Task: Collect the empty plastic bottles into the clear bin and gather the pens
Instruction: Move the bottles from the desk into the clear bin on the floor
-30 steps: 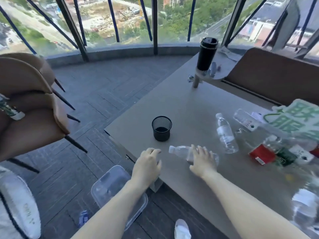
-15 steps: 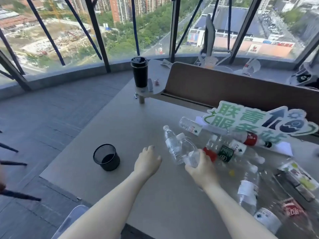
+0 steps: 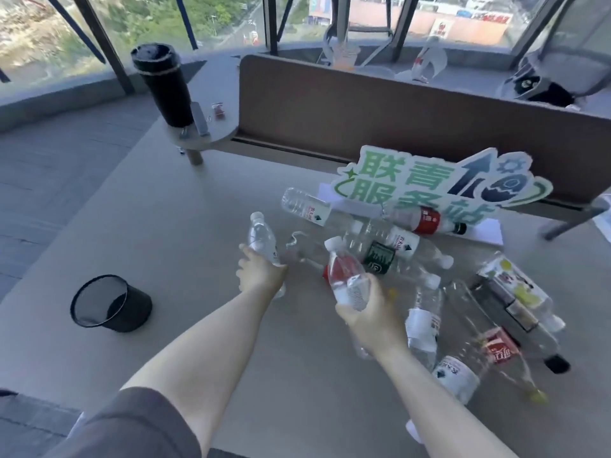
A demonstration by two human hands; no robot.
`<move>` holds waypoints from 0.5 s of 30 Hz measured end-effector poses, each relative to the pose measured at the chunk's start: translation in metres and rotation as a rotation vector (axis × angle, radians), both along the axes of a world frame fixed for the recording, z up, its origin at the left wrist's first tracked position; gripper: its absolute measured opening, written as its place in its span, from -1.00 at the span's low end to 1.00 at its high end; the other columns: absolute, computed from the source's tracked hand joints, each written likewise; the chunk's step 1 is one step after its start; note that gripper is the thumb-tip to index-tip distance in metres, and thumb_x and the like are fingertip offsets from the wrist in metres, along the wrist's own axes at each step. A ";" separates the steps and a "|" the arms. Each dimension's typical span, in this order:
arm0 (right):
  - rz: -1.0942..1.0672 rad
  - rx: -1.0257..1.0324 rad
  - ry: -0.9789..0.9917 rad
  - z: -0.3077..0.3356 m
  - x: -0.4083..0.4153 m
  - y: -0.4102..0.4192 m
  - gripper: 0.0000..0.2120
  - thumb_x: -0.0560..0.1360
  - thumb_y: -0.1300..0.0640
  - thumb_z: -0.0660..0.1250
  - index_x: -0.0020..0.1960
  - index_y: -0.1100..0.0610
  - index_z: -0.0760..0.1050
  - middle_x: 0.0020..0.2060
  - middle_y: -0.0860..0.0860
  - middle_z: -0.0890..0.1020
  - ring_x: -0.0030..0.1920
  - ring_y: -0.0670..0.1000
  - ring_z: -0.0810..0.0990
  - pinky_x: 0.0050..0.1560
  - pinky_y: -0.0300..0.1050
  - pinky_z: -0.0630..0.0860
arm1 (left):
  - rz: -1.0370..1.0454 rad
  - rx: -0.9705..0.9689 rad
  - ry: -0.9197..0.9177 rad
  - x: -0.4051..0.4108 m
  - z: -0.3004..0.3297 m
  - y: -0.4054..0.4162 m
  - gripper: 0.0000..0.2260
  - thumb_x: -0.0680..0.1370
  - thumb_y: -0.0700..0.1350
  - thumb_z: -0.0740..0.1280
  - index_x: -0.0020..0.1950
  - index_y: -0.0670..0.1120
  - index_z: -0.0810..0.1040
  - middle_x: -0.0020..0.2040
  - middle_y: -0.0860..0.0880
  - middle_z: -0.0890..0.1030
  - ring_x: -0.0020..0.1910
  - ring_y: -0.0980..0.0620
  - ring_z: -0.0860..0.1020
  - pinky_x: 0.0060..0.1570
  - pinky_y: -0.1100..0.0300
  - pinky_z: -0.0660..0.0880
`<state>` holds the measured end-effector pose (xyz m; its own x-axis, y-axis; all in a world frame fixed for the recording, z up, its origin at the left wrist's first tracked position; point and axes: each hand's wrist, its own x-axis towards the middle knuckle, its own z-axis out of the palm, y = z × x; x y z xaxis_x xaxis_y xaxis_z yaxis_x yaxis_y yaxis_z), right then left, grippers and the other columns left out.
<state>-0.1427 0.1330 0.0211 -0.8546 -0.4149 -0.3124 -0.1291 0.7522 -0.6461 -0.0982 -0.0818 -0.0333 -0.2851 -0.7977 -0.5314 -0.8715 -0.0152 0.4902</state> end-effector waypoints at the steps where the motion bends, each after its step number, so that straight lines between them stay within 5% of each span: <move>1: 0.009 -0.016 0.001 0.000 -0.001 -0.004 -0.59 0.33 -0.07 0.37 0.14 -0.10 0.35 -0.05 -0.09 0.54 -0.09 0.02 0.52 -0.07 0.02 0.53 | 0.032 0.011 0.015 0.009 0.004 0.002 -0.05 0.42 0.06 0.39 0.58 -0.14 -0.17 0.44 -0.24 0.28 0.41 -0.27 0.29 0.32 -0.08 0.31; 6: 0.081 -0.146 -0.006 0.020 0.014 -0.042 -0.67 0.34 0.00 0.42 0.06 -0.08 0.40 -0.15 -0.08 0.57 -0.15 0.03 0.55 -0.18 -0.08 0.46 | 0.131 0.005 0.220 0.078 0.032 0.020 -0.17 0.33 0.05 0.31 0.54 0.00 0.05 0.32 -0.16 0.41 0.28 -0.22 0.43 0.20 -0.08 0.44; 9: 0.145 -0.303 -0.031 0.035 0.044 -0.081 -0.57 0.32 -0.02 0.44 0.15 -0.13 0.40 -0.10 -0.10 0.62 -0.12 -0.02 0.62 -0.04 0.00 0.55 | 0.140 -0.036 0.342 0.135 0.053 0.018 -0.34 0.24 0.10 0.28 0.34 0.09 0.26 0.08 -0.07 0.54 0.04 -0.17 0.56 -0.06 -0.13 0.59; 12: 0.248 -0.434 -0.061 0.056 0.087 -0.125 -0.57 0.35 -0.01 0.44 0.16 -0.19 0.38 -0.13 -0.10 0.63 -0.18 -0.06 0.63 -0.07 0.04 0.58 | 0.213 -0.121 0.489 0.195 0.084 0.008 -0.54 0.29 0.01 0.31 0.17 0.08 0.35 -0.04 0.01 0.55 -0.04 -0.06 0.55 -0.17 0.03 0.55; 15: 0.386 -0.539 -0.037 0.076 0.140 -0.164 -0.51 0.39 0.02 0.48 0.24 -0.19 0.36 -0.04 -0.09 0.60 -0.10 -0.09 0.61 -0.09 -0.11 0.50 | 0.357 -0.208 0.592 0.267 0.107 -0.002 -0.44 0.34 -0.01 0.35 0.32 0.11 0.29 0.00 0.07 0.57 -0.08 0.01 0.60 -0.12 0.07 0.56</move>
<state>-0.0025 -0.0310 0.0970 -0.6063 -0.7952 -0.0011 -0.2951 0.2263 -0.9283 0.1686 -0.0840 0.0734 -0.1811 -0.9639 -0.1952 -0.4185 -0.1041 0.9022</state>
